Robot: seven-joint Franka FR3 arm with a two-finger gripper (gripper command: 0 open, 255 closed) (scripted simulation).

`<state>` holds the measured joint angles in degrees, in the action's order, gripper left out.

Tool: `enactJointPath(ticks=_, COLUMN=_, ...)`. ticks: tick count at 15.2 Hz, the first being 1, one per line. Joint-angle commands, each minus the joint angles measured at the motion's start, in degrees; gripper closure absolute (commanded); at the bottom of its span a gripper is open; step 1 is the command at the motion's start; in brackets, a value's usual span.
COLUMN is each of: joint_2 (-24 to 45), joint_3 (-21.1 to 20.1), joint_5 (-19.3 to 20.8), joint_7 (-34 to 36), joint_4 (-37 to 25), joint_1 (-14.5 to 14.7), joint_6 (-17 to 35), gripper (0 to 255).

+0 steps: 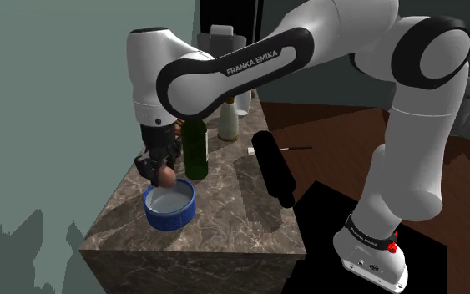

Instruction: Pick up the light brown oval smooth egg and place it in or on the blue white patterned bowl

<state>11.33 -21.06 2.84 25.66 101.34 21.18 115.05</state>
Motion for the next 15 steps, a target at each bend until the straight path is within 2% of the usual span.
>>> enactJointPath(ticks=1, joint_2=0.21, joint_3=0.02, joint_5=0.11, joint_7=0.10, joint_4=1.29, joint_1=0.02, joint_6=1.53, gripper=255)
enactJointPath(ticks=4, joint_2=0.91, joint_3=0.11, joint_5=0.43, joint_7=0.27, joint_4=2.92, joint_1=0.07, joint_6=3.81, gripper=255)
enactJointPath(ticks=12, joint_2=0.91, joint_3=0.11, joint_5=0.43, joint_7=0.27, joint_4=2.92, joint_1=0.07, joint_6=3.81, gripper=255)
enactJointPath(ticks=13, joint_2=0.91, joint_3=0.11, joint_5=0.43, joint_7=0.27, joint_4=2.92, joint_1=0.07, joint_6=3.81, gripper=0)
enactJointPath(ticks=15, joint_2=0.91, joint_3=0.11, joint_5=0.43, joint_7=0.27, joint_4=2.92, joint_1=0.07, joint_6=3.80, gripper=0)
